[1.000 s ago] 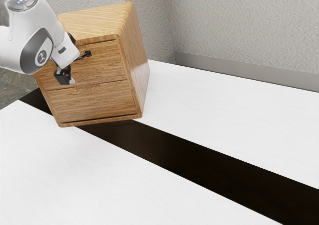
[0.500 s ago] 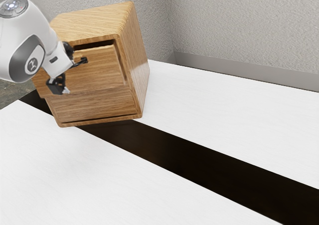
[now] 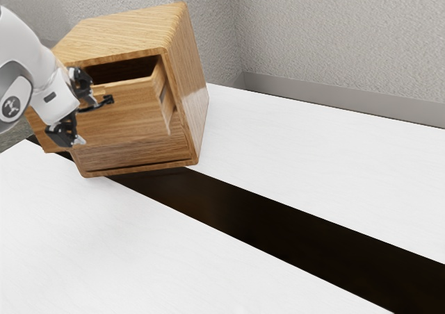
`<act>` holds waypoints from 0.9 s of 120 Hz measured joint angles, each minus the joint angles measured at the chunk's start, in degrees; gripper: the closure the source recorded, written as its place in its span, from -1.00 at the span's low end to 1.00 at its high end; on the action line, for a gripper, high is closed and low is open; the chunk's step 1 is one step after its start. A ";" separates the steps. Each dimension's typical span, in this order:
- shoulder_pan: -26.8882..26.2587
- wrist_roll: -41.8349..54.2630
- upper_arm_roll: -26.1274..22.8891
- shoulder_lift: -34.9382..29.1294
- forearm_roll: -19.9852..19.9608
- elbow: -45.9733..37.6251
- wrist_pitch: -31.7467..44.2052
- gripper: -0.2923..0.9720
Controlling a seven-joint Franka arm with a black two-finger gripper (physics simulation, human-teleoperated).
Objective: Pull the drawer handle with one arm to open the drawer
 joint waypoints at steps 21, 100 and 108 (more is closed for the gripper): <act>-1.16 0.31 -0.02 -2.87 -0.03 -2.97 -0.12 -0.54; -3.83 0.02 0.16 -9.67 -3.68 4.20 -6.79 -0.36; -3.98 -5.31 -0.31 -8.42 -6.79 12.89 -16.14 -0.42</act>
